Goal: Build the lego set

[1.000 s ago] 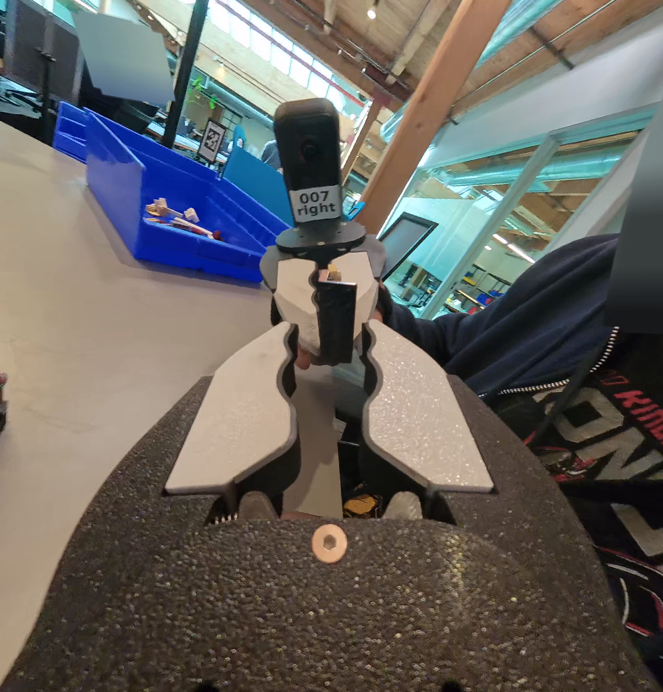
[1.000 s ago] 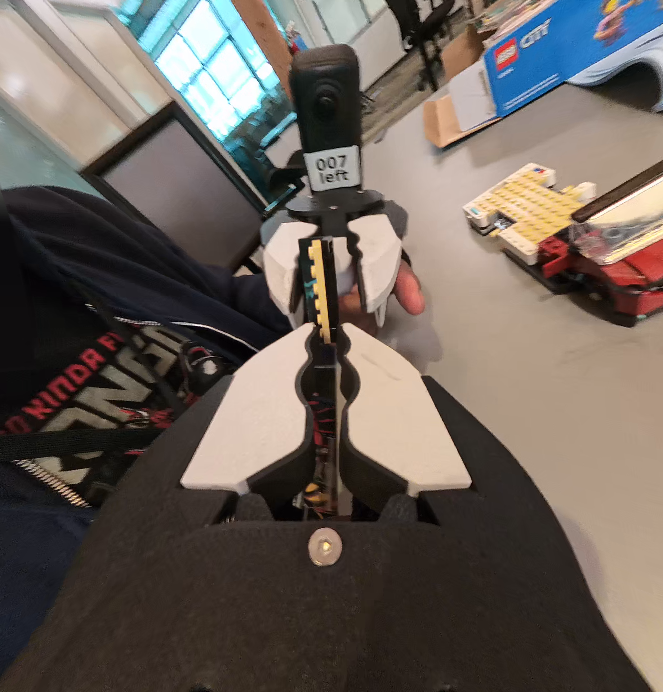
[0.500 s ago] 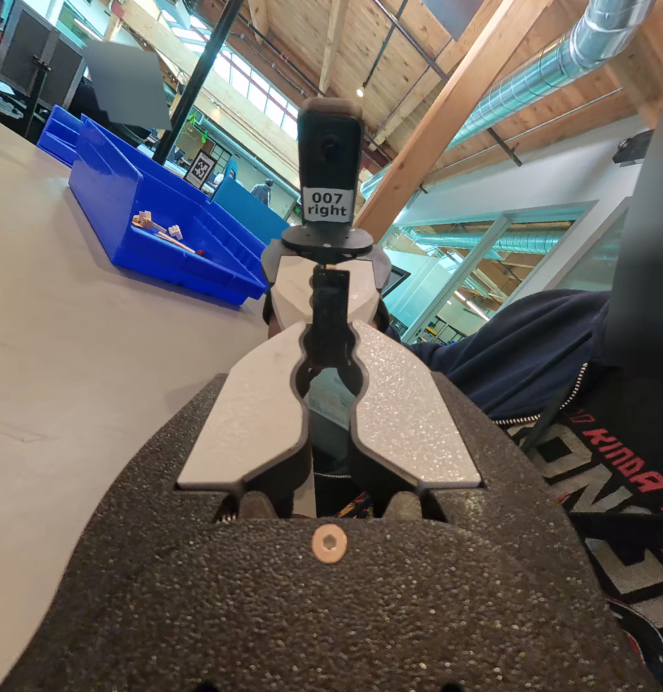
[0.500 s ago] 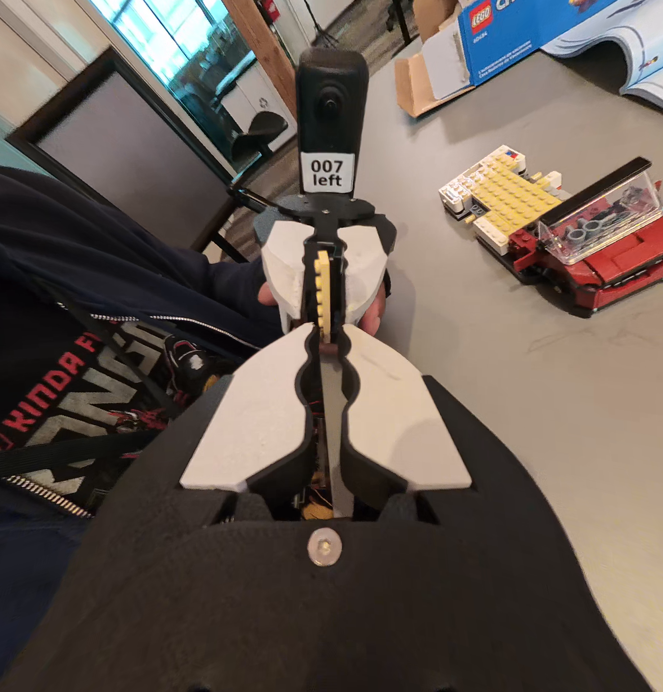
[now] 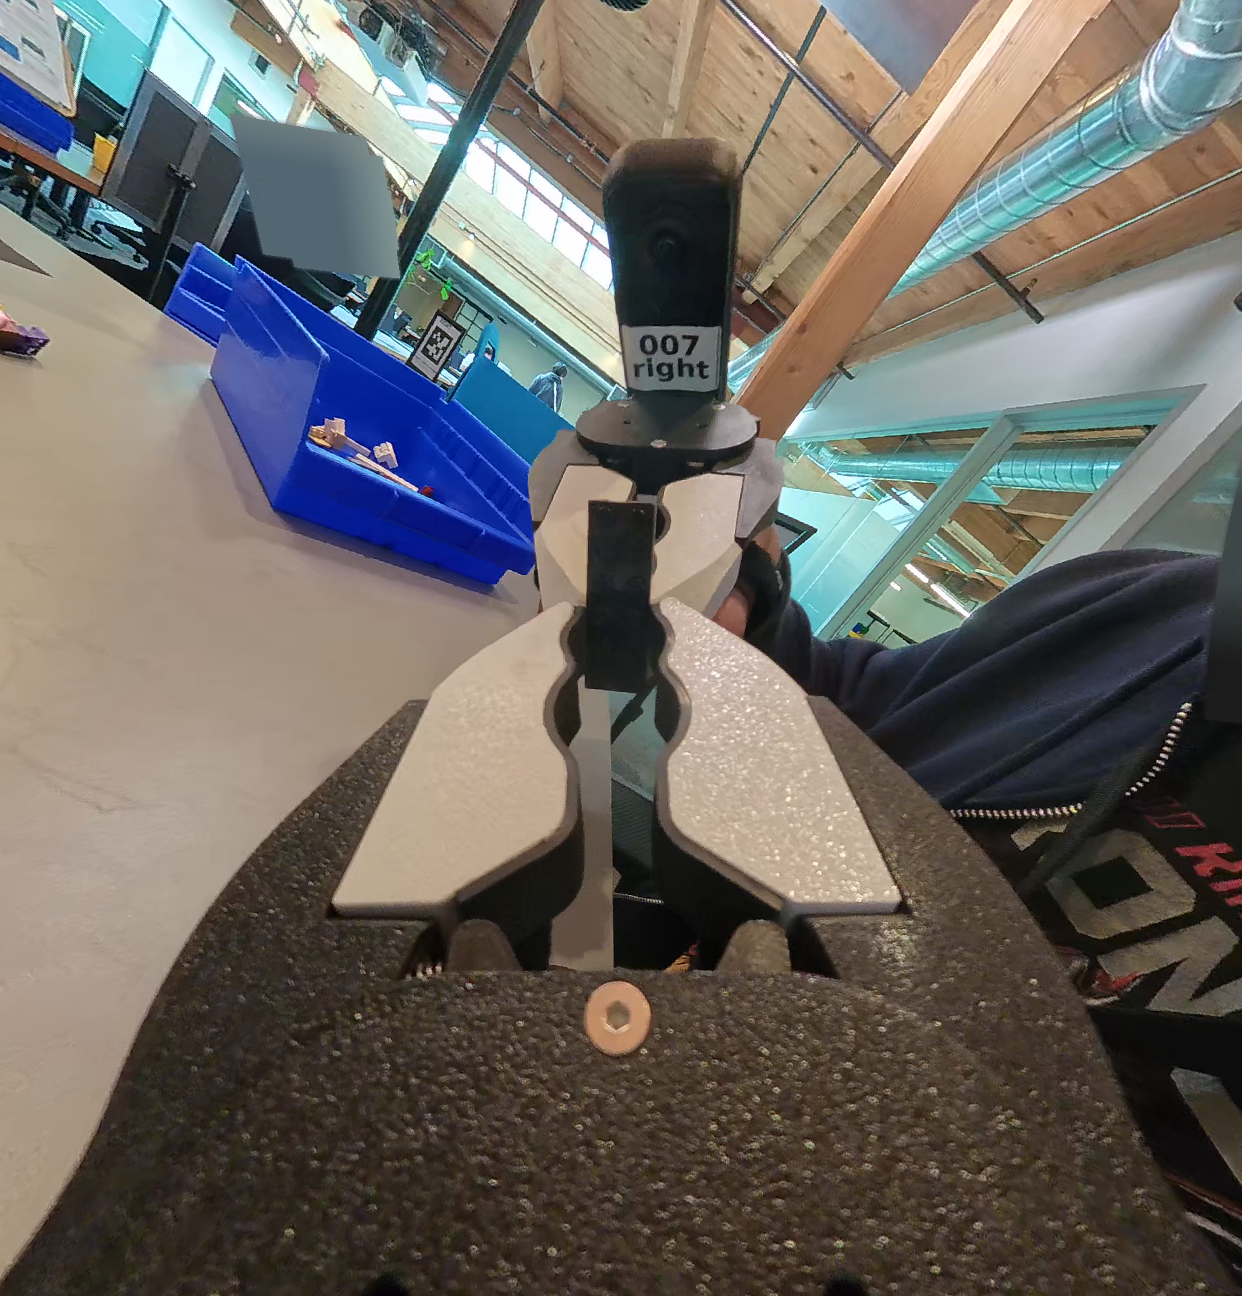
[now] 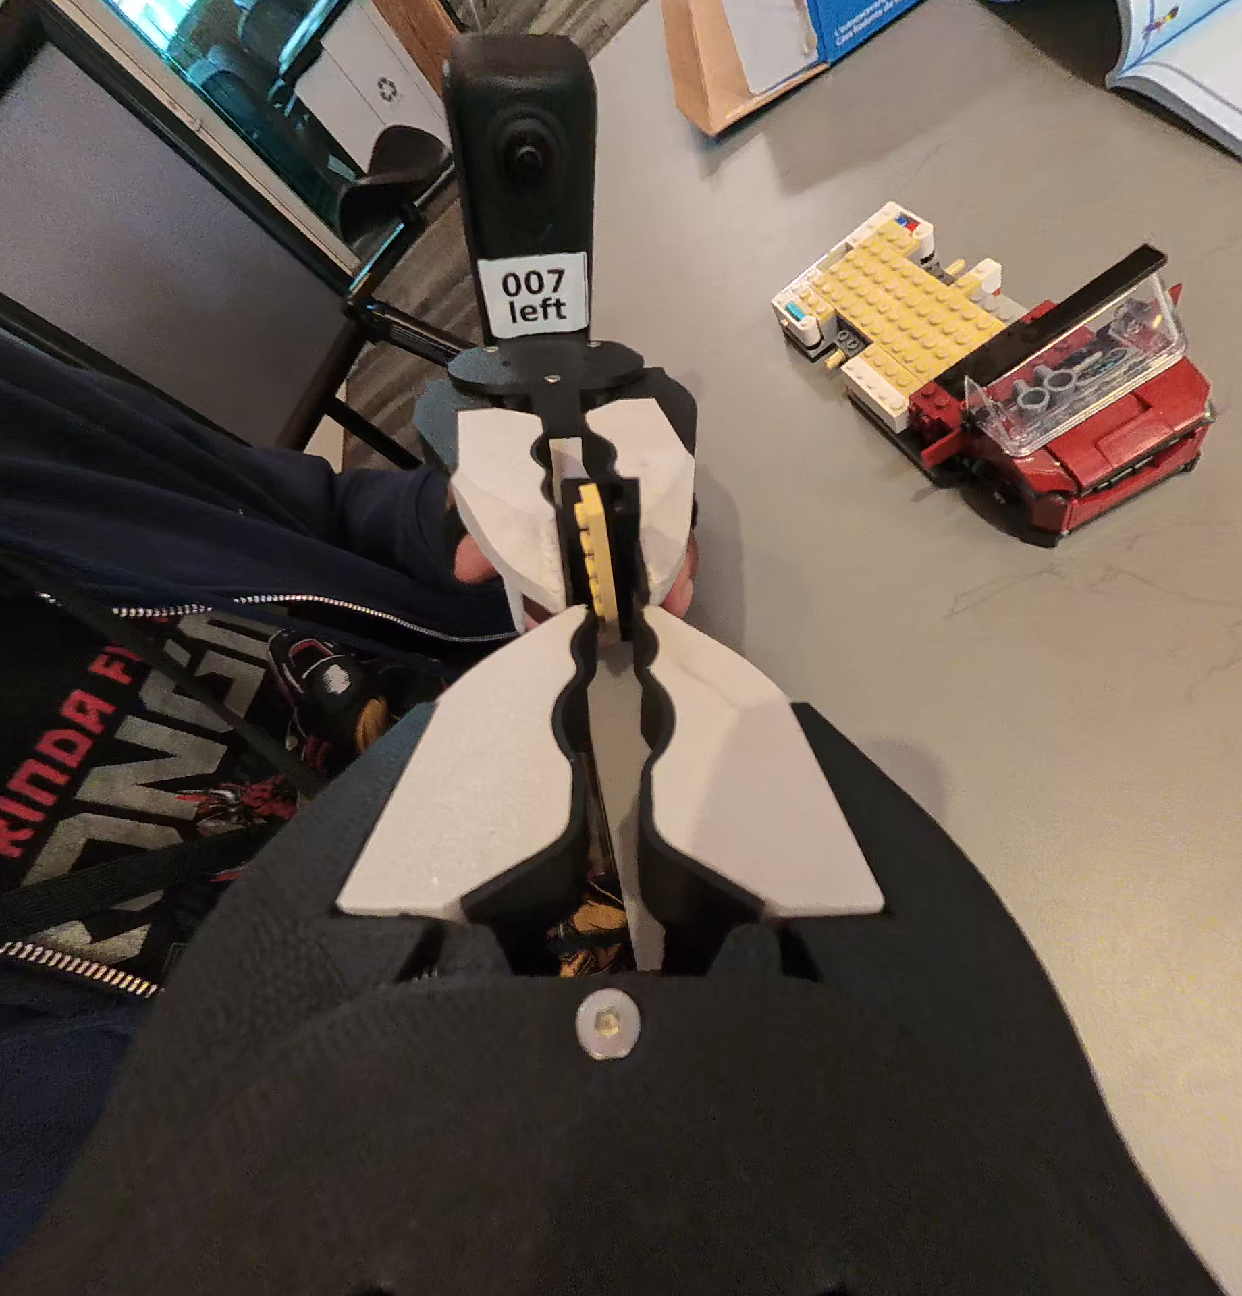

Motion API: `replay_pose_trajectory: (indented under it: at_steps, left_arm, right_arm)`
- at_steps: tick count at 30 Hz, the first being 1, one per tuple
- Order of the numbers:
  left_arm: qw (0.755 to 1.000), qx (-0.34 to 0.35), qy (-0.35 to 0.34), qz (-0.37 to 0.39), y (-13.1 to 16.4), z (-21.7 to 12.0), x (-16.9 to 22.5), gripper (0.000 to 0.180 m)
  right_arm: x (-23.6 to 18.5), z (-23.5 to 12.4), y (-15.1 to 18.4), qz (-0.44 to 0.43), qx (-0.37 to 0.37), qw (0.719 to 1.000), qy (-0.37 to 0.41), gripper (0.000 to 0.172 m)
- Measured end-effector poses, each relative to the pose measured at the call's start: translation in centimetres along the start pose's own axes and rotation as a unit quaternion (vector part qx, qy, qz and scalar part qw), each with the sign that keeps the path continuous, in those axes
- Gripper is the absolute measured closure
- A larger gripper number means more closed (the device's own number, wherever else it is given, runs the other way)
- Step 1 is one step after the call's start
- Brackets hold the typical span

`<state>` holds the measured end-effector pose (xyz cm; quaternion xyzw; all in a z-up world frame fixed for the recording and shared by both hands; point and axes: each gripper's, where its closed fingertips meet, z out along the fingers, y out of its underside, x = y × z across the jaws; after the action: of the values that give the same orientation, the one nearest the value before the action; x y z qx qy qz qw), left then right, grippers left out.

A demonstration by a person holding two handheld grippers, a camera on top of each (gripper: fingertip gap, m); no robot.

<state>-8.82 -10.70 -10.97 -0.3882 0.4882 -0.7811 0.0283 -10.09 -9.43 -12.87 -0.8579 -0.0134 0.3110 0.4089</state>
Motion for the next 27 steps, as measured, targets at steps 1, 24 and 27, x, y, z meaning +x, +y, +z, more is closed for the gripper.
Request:
replay_pose_trajectory:
  at_steps: [1, 24, 27]
  left_arm:
    - [1.0, 0.004, -0.003, -0.002, -0.1, 0.0, -0.1, 0.164]
    - [0.992, 0.094, -0.006, -0.088, -1.2, -0.8, -0.3, 0.164]
    - [0.991, 0.095, -0.001, -0.095, -1.2, -0.8, -0.2, 0.164]
  right_arm:
    - [0.1, 0.0, -0.1, 0.002, 0.0, 1.0, 0.005, 0.163]
    - [0.5, 0.6, -1.0, 0.056, 0.023, 0.998, 0.033, 0.148]
    - [0.5, 0.5, -1.0, 0.059, 0.025, 0.997, 0.032, 0.149]
